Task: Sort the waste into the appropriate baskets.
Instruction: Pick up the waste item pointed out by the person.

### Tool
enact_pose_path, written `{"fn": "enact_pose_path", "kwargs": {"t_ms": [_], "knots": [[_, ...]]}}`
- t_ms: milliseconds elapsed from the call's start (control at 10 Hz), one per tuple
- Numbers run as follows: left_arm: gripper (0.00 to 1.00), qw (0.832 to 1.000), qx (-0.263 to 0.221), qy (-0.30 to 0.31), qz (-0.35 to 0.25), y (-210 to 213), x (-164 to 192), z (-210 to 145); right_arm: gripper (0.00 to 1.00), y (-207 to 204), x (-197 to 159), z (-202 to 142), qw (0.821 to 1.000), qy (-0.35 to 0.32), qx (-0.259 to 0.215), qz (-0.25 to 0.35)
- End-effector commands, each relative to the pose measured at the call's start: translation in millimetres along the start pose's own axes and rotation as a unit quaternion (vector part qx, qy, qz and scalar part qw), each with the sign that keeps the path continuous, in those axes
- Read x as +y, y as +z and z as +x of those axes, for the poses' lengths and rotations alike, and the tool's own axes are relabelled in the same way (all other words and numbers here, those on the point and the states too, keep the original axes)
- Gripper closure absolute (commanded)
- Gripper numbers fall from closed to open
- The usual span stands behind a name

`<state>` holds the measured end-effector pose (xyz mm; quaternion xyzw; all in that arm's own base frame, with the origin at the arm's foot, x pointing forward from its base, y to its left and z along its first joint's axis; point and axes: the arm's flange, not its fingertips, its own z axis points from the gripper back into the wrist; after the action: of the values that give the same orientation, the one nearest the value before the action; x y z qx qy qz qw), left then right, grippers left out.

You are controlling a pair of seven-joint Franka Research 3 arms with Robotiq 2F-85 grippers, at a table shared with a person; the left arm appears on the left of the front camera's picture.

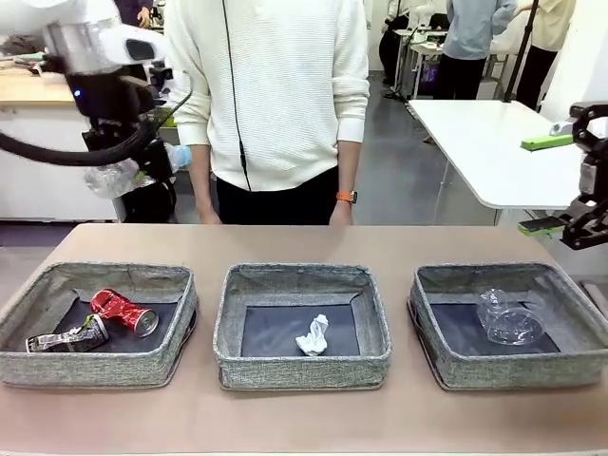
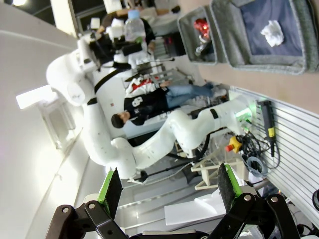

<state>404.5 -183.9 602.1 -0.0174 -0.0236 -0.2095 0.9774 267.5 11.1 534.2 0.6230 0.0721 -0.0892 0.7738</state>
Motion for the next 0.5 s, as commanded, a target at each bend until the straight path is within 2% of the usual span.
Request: {"fn": "enact_pose_path", "kwargs": {"t_ms": [0,200,300,400], "knots": [[1.0,0.991,0.033,0.127,-0.003,44.7,-78.8,12.7,0.0,0.6,4.4,-1.2,1.0,-0.002,0.001,0.008],[1.0,0.984,0.065,0.169,0.003,66.1,-136.3,5.1,0.0,0.6,4.4,-1.2,1.0,-0.002,0.001,0.008],[1.0,0.975,0.086,0.202,0.024,74.5,-162.6,5.7,0.0,0.6,4.4,-1.2,1.0,-0.002,0.001,0.008],[1.0,0.977,0.081,0.195,0.018,82.0,-176.3,7.6,0.0,0.6,4.4,-1.2,1.0,-0.002,0.001,0.008]]}}
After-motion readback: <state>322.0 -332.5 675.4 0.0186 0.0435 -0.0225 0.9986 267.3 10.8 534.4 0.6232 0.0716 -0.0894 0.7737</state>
